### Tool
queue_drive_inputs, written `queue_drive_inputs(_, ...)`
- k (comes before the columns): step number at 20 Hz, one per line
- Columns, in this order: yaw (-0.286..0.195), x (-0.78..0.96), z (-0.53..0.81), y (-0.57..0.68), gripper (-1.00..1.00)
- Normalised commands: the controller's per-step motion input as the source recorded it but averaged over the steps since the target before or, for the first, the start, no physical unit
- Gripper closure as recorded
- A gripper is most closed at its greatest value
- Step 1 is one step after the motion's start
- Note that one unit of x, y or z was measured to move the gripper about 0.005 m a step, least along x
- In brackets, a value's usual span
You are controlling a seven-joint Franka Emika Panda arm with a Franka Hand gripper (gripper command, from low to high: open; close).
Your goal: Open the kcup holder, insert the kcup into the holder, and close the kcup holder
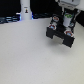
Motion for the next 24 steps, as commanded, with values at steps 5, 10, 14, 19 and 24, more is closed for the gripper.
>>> queue_drive_inputs(5,-0.015,-0.39,0.0,0.0,1.0)
queue_drive_inputs(10,-0.055,-0.52,0.0,-0.09,1.0)
queue_drive_inputs(14,-0.058,-0.48,0.0,-0.15,1.0)
queue_drive_inputs(19,-0.006,-0.27,-0.1,-0.12,1.0)
queue_drive_inputs(24,0.01,-0.11,-0.26,-0.1,1.0)
